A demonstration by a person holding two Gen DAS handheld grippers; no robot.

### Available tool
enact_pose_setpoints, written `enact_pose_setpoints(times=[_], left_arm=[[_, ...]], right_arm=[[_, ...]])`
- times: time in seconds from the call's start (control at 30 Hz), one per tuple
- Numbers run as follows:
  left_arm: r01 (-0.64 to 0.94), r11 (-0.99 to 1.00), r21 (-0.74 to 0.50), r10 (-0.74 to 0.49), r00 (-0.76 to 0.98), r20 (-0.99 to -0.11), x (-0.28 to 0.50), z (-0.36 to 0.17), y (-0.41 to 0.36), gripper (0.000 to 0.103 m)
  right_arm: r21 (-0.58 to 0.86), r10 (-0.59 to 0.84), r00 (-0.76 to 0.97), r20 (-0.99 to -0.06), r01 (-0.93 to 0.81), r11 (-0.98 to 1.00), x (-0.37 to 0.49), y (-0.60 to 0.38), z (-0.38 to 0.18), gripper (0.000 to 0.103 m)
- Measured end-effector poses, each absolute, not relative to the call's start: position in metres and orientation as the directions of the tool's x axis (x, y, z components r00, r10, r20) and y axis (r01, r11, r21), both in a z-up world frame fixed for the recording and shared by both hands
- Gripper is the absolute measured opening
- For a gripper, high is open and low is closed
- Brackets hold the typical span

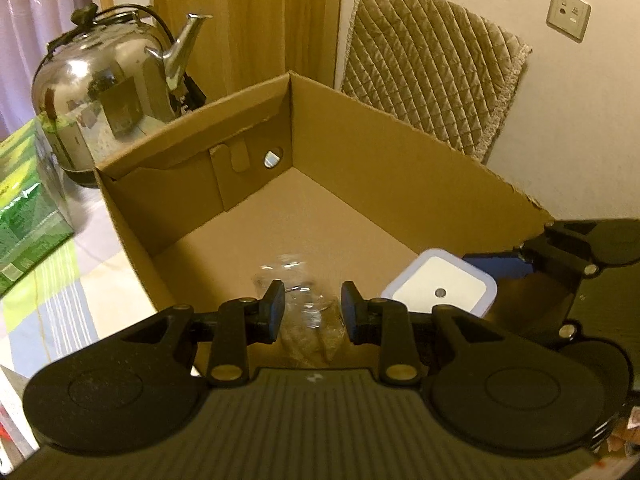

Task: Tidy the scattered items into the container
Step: 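Open the left tool to drop the clear bag while the right tool releases the night light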

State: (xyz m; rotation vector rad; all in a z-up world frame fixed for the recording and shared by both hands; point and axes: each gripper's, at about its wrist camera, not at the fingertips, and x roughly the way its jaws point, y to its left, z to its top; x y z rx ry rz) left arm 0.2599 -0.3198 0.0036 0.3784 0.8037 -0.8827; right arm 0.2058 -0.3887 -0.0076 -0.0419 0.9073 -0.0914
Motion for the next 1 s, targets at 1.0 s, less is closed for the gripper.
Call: enact_pose_setpoints(times=[1.0], left_arm=[[0.793,0.609,-0.029,-0.554,0.399,-0.730,0.257,0.016,-0.298,0.033]], right_arm=[[-0.058,-0.084,0.608,-0.789,0.062,0.996,0.203,-0.385,-0.012,0.076]])
